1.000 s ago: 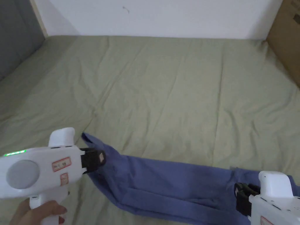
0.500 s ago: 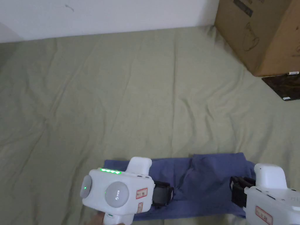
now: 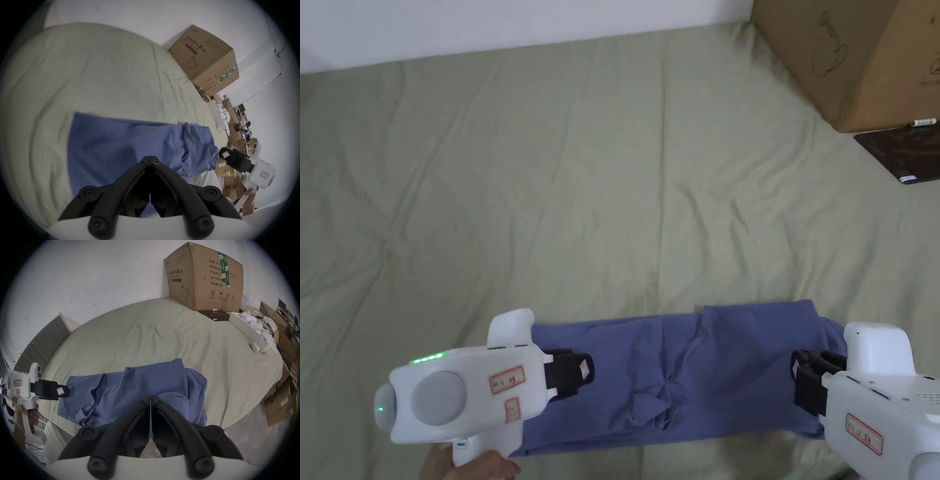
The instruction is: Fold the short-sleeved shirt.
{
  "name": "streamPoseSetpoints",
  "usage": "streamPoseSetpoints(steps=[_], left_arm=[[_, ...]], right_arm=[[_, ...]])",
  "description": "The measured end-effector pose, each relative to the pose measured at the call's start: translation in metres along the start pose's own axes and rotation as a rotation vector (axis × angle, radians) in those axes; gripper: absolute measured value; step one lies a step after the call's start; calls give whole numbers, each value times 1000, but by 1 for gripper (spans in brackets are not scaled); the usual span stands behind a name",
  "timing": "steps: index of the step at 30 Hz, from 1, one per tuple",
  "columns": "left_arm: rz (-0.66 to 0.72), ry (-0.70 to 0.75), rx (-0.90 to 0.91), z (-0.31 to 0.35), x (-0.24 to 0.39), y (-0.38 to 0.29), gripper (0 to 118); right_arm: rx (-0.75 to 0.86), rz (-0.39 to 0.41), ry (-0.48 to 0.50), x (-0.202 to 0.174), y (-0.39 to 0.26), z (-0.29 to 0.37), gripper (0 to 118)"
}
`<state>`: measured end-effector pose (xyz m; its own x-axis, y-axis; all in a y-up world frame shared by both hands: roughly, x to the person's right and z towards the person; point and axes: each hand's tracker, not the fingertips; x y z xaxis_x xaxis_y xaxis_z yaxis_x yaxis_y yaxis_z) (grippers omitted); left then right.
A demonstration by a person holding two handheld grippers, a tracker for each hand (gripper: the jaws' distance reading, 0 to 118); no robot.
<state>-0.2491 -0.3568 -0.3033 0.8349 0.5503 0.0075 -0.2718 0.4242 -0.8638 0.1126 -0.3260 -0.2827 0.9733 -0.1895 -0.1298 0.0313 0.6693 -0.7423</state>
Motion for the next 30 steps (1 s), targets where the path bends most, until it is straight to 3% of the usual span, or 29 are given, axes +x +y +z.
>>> streamPoseSetpoints(steps=[8, 13, 16, 21, 22, 23, 25, 26, 30], left_arm=[[-138, -106, -221, -53, 52, -38, 0], [-94, -220, -266, -62, 54, -45, 0], [-136, -217, -238, -42, 63, -49, 0], [13, -308, -35, 34, 3, -14, 0], [38, -308, -6, 46, -13, -9, 6], [63, -287, 28, 58, -33, -2, 25], [120, -235, 67, 78, -69, 2, 92], [153, -204, 60, 83, -88, 3, 105], [285, -176, 88, 85, -139, 1, 105]], right_arm=[[-5, -15, -10, 4, -1, 0, 2], [-12, -5, -7, 1, -1, 1, 2], [-11, 8, -6, -3, 2, 1, 2], [-6, 36, -3, -13, 8, 4, 2], [-6, 37, -1, -15, 9, 3, 2], [-8, 39, 6, -17, 9, 2, 2], [-14, 40, 16, -21, 9, -3, 2], [-18, 47, 23, -24, 9, -4, 2], [-47, 98, 44, -43, 10, -10, 2]])
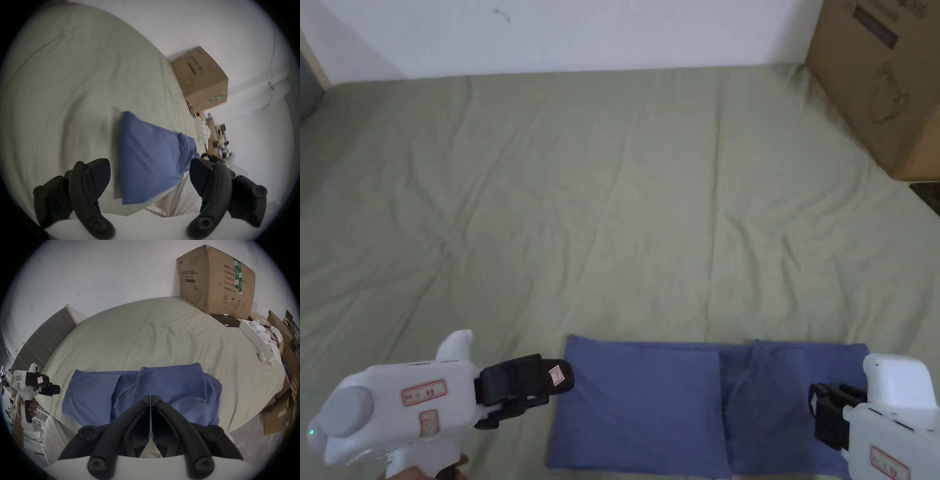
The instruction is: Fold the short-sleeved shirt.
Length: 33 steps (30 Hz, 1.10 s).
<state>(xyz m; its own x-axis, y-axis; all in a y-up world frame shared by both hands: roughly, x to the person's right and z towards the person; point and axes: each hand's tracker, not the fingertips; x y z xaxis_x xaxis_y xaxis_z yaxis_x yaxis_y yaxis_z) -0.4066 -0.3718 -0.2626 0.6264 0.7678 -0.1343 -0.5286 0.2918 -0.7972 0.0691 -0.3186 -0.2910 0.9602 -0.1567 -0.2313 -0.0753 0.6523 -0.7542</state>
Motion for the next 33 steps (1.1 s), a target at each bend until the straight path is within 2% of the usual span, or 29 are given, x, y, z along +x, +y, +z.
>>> streamPoseSetpoints(steps=[3, 5, 7, 9, 12, 13, 14, 15, 16, 17, 20, 23, 27, 30, 33], left_arm=[[97, -92, -43, -20, -19, -2, 104], [142, -91, -131, -42, -22, -5, 104], [123, -89, -117, -52, -25, -7, 104], [133, -168, -92, -52, -9, -8, 105], [162, -210, -123, -61, -16, -3, 104], [171, -219, -122, -61, -21, 0, 91], [165, -211, -128, -61, -21, 2, 56], [138, -152, -147, -66, -18, 1, 6], [106, -97, -144, -70, -17, -2, 5], [77, -131, -172, -75, -19, -3, 5], [136, -183, -154, -70, -27, 3, 5], [124, -188, -138, -47, -32, 15, 5], [90, -118, -96, 2, -49, 32, 5], [36, 16, -47, 57, -70, 48, 5], [43, 135, -4, 110, -82, 61, 5]], right_arm=[[-16, 23, 13, -13, 2, -6, 2], [-22, 28, 23, -18, 5, -8, 2], [-27, 31, 43, -21, 7, -8, 2], [-40, 44, 56, -24, 9, -9, 2], [-49, 65, 51, -27, 11, -13, 2], [-53, 63, 51, -27, 11, -15, 2], [-59, 58, 54, -27, 11, -18, 2], [-62, 52, 57, -27, 11, -19, 2], [-68, 48, 59, -27, 11, -20, 2], [-74, 46, 61, -28, 11, -22, 2], [-87, 64, 50, -31, 11, -23, 2], [-98, 75, 46, -34, 14, -27, 2], [-102, 85, 48, -41, 19, -32, 2], [-98, 101, 61, -46, 20, -33, 2], [-102, 111, 69, -49, 18, -36, 2]])
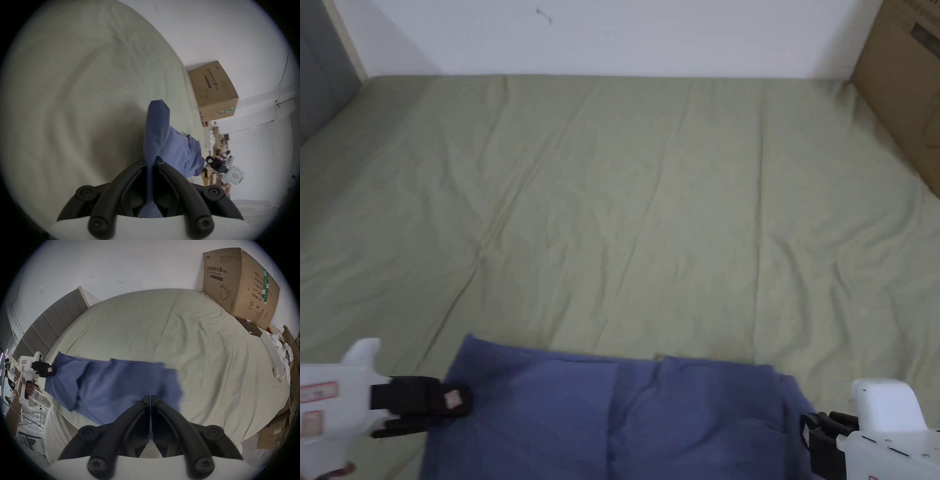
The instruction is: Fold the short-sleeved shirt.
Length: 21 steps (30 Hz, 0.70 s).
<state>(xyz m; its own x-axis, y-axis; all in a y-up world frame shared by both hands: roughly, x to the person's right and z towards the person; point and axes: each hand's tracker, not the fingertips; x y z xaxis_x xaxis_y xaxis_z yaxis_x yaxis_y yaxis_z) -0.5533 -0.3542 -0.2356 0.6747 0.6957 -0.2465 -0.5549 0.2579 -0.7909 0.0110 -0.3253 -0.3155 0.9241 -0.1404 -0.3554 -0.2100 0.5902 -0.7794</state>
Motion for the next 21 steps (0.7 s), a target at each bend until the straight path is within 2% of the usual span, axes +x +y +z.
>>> streamPoseSetpoints(steps=[3, 5, 8, 12, 13, 15, 17, 21], left_arm=[[25, 117, 38, 36, -10, 6, 5], [-13, 133, 46, 47, 5, 7, 5], [-75, 149, 55, 46, 34, 7, 5], [-128, 261, 66, 34, 92, 8, 5], [-209, 241, 79, 31, 112, 5, 5], [-253, 232, 106, 21, 162, -7, 5], [-356, 189, 82, 4, 198, -19, 5], [-380, 75, -13, -55, 238, -33, 5]], right_arm=[[-8, -6, 8, -1, -4, -3, 2], [-14, -13, 14, 0, -7, -5, 2], [-22, -23, 23, 1, -9, -6, 2], [-10, -26, 25, 7, -11, 0, 2], [-6, -28, 27, 9, -12, 1, 2], [13, -43, 17, 16, -13, 7, 2], [21, -70, 13, 24, -15, 11, 2], [30, -102, -8, 43, -21, 19, 2]])
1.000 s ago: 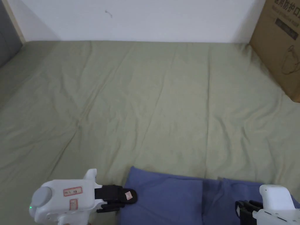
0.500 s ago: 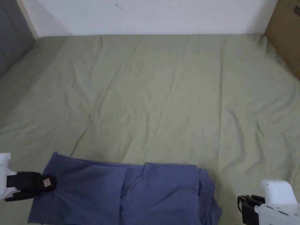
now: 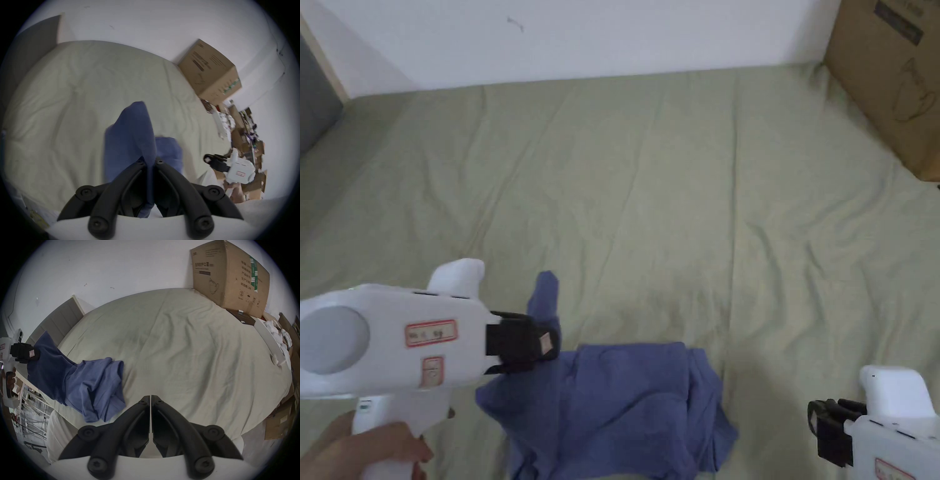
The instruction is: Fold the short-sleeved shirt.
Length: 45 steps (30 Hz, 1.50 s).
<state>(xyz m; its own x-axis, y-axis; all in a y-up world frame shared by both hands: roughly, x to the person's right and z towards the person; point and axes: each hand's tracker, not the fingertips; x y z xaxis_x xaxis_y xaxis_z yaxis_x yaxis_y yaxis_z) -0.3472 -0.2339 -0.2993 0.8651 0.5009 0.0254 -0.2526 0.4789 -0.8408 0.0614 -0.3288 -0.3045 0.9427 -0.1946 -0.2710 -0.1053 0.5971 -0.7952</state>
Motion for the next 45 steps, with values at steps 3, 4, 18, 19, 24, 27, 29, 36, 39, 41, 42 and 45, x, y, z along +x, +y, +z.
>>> streamPoseSetpoints(steps=[3, 4, 18, 19, 24, 27, 29, 36, 39, 41, 42, 45], left_arm=[[-30, -31, -91, -56, 22, -1, 6], [-41, -20, -107, -72, 28, -2, 6], [-1, -144, -152, -93, 22, 3, 106], [9, -119, -117, -78, 21, 3, 91], [72, -31, -84, -74, -21, -9, 1], [142, -88, -91, -99, -39, -22, 1], [153, -116, -143, -123, -32, -34, 0], [88, -180, -266, -185, 23, -64, 0], [47, -199, -287, -199, 31, -60, 0], [-19, -156, -313, -204, 37, -62, 0], [-9, -162, -306, -204, 36, -63, 0], [15, -199, -312, -200, 39, -66, 0]], right_arm=[[9, -41, -21, 16, -5, 8, 2], [11, -58, -26, 20, -7, 10, 2], [-16, -133, -74, 40, -17, 16, 2], [-17, -126, -70, 38, -16, 15, 2], [-17, -112, -44, 31, -14, 9, 2], [-22, -98, -35, 26, -13, 6, 2], [-28, -93, -29, 27, -15, 2, 2], [-37, -101, -40, 31, -16, 3, 2], [-42, -88, -48, 32, -14, 5, 2], [-42, -79, -54, 29, -12, 10, 2], [-38, -81, -57, 28, -11, 11, 2], [-35, -86, -48, 29, -10, 9, 2]])
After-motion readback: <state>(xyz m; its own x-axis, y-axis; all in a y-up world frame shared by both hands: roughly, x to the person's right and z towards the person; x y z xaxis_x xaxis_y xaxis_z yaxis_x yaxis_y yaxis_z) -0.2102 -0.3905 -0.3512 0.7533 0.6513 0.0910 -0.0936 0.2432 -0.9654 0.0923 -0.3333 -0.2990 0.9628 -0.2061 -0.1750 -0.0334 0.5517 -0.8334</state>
